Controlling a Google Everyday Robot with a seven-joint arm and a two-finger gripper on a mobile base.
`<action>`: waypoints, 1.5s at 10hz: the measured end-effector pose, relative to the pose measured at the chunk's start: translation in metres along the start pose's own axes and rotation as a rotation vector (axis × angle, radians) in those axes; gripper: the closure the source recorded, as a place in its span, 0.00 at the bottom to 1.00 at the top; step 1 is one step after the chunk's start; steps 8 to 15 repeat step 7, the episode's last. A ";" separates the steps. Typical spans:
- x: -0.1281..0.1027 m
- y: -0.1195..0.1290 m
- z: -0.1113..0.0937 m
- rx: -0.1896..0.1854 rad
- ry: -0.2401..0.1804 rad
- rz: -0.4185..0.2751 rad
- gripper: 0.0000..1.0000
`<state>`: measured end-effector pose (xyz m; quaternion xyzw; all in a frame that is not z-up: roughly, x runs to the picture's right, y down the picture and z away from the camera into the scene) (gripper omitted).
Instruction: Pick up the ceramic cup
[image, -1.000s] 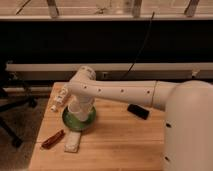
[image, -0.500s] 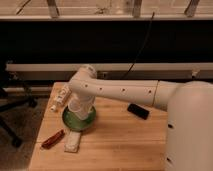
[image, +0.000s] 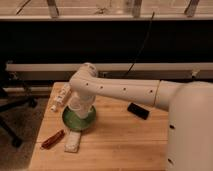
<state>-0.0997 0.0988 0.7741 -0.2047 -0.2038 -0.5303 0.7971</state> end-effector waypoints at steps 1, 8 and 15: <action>0.002 0.000 -0.001 0.002 0.002 -0.002 0.90; 0.006 -0.001 -0.005 0.013 0.001 -0.006 0.90; 0.006 -0.001 -0.005 0.013 0.001 -0.006 0.90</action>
